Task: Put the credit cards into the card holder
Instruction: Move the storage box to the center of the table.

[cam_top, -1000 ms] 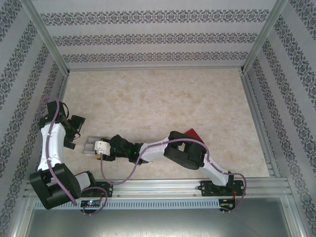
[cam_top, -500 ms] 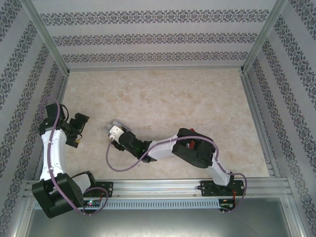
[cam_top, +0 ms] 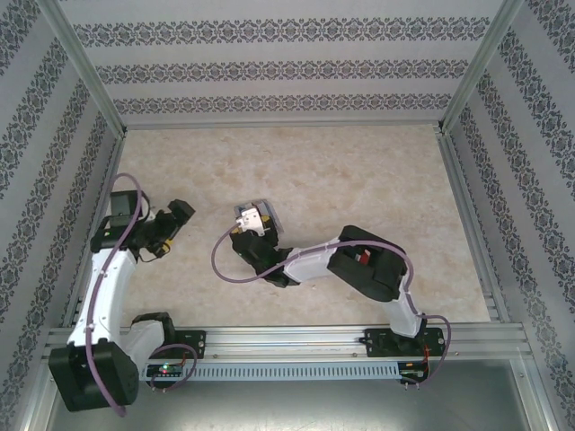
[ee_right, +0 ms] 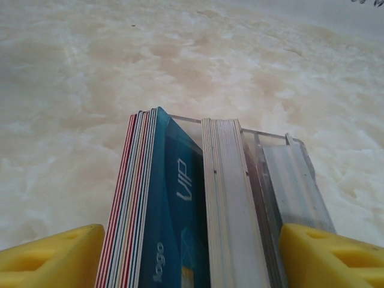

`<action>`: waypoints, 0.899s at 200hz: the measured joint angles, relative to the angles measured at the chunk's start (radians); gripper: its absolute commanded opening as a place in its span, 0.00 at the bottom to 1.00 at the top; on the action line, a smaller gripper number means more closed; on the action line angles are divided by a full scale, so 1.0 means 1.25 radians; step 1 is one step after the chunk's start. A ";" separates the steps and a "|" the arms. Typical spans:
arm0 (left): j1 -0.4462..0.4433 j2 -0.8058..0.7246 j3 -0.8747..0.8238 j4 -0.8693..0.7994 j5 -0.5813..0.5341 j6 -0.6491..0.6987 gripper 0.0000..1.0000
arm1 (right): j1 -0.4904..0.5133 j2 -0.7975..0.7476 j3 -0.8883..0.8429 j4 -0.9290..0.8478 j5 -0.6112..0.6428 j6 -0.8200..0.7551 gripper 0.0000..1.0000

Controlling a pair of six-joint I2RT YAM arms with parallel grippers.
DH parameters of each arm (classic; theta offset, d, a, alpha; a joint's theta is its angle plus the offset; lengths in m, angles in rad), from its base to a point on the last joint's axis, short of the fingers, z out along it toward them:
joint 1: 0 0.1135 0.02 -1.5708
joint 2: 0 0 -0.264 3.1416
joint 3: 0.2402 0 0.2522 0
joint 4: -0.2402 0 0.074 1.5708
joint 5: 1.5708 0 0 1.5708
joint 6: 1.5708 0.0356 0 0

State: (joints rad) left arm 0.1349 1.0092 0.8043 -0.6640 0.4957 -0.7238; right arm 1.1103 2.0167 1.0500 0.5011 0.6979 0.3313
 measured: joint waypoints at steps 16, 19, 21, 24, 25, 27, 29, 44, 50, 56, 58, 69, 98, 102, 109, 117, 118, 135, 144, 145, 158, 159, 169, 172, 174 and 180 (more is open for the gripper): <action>-0.070 0.049 0.028 0.009 0.005 0.025 1.00 | 0.000 -0.076 -0.052 -0.003 -0.024 0.013 0.82; -0.085 0.058 0.033 0.012 0.002 0.030 1.00 | 0.000 -0.090 -0.062 -0.002 -0.027 0.013 0.82; -0.095 0.063 0.036 0.015 0.001 0.033 1.00 | 0.000 -0.100 -0.068 -0.001 -0.029 0.014 0.82; -0.109 0.072 0.039 0.018 0.001 0.037 1.00 | -0.001 -0.120 -0.079 -0.002 -0.034 0.015 0.82; -0.113 0.073 0.040 0.019 0.000 0.038 1.00 | -0.001 -0.123 -0.081 -0.001 -0.034 0.015 0.82; -0.122 0.078 0.043 0.020 -0.002 0.041 1.00 | -0.002 -0.132 -0.088 0.000 -0.037 0.015 0.83; -0.132 0.084 0.045 0.023 -0.002 0.044 1.00 | -0.002 -0.143 -0.094 0.000 -0.040 0.015 0.83; -0.196 0.128 0.063 0.033 -0.005 0.060 1.00 | -0.011 -0.219 -0.142 0.002 -0.056 0.014 0.83; -0.218 0.150 0.073 0.033 -0.007 0.065 1.00 | -0.017 -0.250 -0.164 0.002 -0.064 0.014 0.83; -0.240 0.172 0.084 0.034 -0.009 0.072 1.00 | -0.024 -0.278 -0.186 0.002 -0.072 0.012 0.85; -0.247 0.180 0.088 0.035 -0.011 0.074 1.00 | -0.028 -0.289 -0.196 0.000 -0.076 0.012 0.85; -0.285 0.215 0.105 0.038 -0.029 0.085 1.00 | -0.050 -0.339 -0.240 -0.009 -0.097 0.009 0.85; -0.383 0.291 0.139 0.038 -0.088 0.111 1.00 | -0.167 -0.464 -0.326 -0.108 -0.198 0.022 0.98; -0.391 0.301 0.146 0.038 -0.092 0.114 1.00 | -0.189 -0.482 -0.335 -0.129 -0.215 0.022 0.98; -0.404 0.321 0.157 0.038 -0.102 0.117 1.00 | -0.219 -0.511 -0.346 -0.162 -0.229 0.027 0.98; -0.414 0.341 0.166 0.039 -0.112 0.119 1.00 | -0.248 -0.548 -0.357 -0.204 -0.234 0.031 0.98; -0.414 0.343 0.167 0.039 -0.113 0.119 1.00 | -0.253 -0.556 -0.360 -0.211 -0.234 0.031 0.98; -0.417 0.373 0.172 0.044 -0.132 0.119 0.94 | -0.284 -0.634 -0.377 -0.288 -0.230 0.033 0.98; -0.417 0.388 0.174 0.047 -0.138 0.119 0.93 | -0.300 -0.682 -0.387 -0.327 -0.228 0.038 0.98; -0.417 0.390 0.174 0.047 -0.138 0.119 0.93 | -0.302 -0.686 -0.388 -0.330 -0.228 0.038 0.98; -0.417 0.418 0.191 0.047 -0.146 0.121 0.93 | -0.342 -0.749 -0.401 -0.384 -0.246 0.055 0.98; -0.418 0.420 0.193 0.047 -0.146 0.121 0.93 | -0.346 -0.753 -0.402 -0.388 -0.247 0.056 0.98; -0.418 0.441 0.213 0.048 -0.154 0.125 0.94 | -0.398 -0.787 -0.404 -0.433 -0.276 0.082 0.97; -0.418 0.447 0.218 0.049 -0.156 0.127 0.94 | -0.416 -0.794 -0.404 -0.446 -0.284 0.090 0.96; -0.417 0.451 0.222 0.049 -0.157 0.128 0.94 | -0.432 -0.799 -0.404 -0.456 -0.291 0.096 0.96; -0.417 0.459 0.231 0.051 -0.162 0.132 0.94 | -0.467 -0.810 -0.404 -0.481 -0.313 0.112 0.95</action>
State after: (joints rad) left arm -0.3870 1.5833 1.0927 -0.6006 0.2928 -0.5594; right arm 0.5270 1.0046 0.5449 -0.1001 0.3069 0.4713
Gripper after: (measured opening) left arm 0.937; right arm 0.965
